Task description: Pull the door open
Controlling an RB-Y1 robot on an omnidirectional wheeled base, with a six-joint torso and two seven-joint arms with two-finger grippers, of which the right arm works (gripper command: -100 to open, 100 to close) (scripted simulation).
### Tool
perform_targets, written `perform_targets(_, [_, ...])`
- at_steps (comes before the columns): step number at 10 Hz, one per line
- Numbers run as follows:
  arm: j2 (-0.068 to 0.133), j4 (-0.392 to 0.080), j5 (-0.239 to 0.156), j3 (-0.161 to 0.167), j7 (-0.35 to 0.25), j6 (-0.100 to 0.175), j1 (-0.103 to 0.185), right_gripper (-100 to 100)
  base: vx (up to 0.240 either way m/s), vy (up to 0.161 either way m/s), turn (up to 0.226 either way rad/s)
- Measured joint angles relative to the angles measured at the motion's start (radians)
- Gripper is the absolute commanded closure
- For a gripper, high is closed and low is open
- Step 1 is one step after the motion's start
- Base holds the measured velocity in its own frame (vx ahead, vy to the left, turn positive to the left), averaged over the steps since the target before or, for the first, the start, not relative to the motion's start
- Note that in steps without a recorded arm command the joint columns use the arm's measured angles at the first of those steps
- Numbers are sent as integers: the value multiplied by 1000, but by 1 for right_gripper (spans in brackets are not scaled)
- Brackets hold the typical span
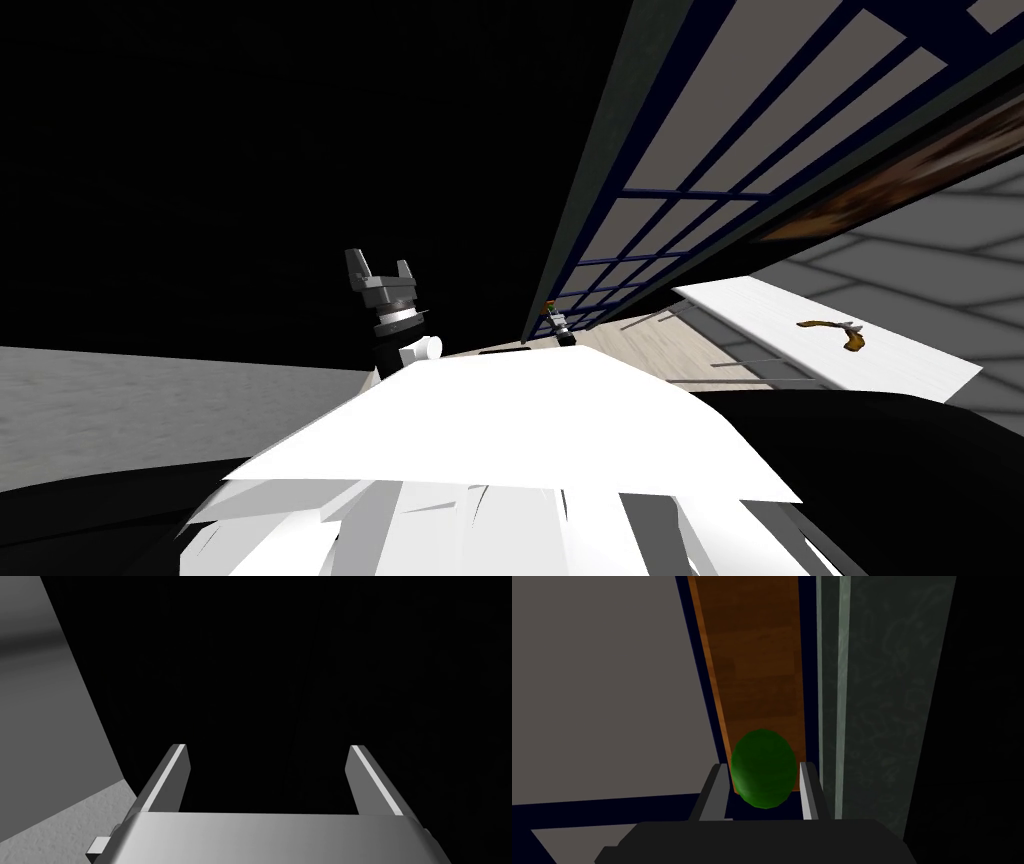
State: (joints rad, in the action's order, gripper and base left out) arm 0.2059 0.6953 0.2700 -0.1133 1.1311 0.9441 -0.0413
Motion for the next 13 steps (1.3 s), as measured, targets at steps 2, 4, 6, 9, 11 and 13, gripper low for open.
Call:
perform_targets(2, [2, 2, -5, 0, -12, -1, -2, 100, -17, -2, 44])
perform_targets(4, [5, 1, -18, 0, -50, -1, -3, 100, -29, -5, 72])
perform_targets(6, [8, -2, -35, 1, -99, 0, 1, 100, -28, -9, 71])
perform_targets(9, [12, -1, -60, 4, -174, -1, 0, 100, -29, -6, 78])
perform_targets(11, [16, 4, -82, 7, -230, -5, -2, 100, -28, -9, 68])
perform_targets(13, [17, -7, -95, 8, -271, 2, 4, 100, -26, -11, 69])
